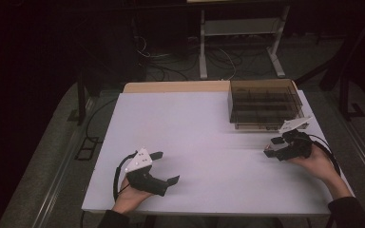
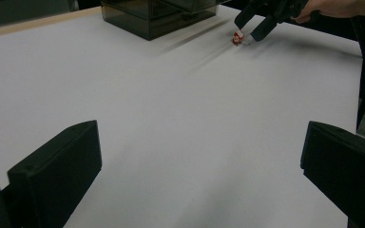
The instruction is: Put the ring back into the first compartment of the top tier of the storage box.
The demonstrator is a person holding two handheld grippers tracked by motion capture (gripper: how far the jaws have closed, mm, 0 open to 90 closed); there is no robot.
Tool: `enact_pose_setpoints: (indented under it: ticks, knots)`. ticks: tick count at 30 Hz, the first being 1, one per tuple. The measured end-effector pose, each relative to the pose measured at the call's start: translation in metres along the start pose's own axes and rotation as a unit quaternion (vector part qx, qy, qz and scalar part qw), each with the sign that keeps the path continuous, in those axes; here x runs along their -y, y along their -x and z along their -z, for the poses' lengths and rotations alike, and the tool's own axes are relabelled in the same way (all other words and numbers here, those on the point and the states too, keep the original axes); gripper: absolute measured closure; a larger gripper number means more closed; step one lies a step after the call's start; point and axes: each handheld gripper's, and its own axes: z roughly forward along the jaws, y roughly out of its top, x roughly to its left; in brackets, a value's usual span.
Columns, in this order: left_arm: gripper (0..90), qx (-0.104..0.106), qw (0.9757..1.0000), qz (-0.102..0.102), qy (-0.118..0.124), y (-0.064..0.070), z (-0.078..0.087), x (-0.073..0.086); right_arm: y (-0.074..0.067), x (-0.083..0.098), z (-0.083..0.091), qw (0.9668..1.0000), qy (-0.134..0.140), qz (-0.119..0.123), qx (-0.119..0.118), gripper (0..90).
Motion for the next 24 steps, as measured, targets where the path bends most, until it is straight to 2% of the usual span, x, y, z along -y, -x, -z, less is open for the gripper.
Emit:
enact_pose_setpoints:
  ticks: [10,18,24]
  knots:
    - [0.0,0.002,1.0,-0.001,-0.001,0.0,0.0,0.0,0.001,0.0,-0.009,0.9998,-0.019,0.007,0.009,46.2]
    - [0.0,0.001,1.0,-0.002,-0.001,0.0,0.0,0.0,0.001,0.0,-0.01,0.9995,-0.022,0.014,0.019,56.9]
    - [0.0,0.001,1.0,-0.002,-0.002,0.0,-0.001,0.0,0.001,0.0,-0.012,0.9992,-0.025,0.021,0.023,61.7]
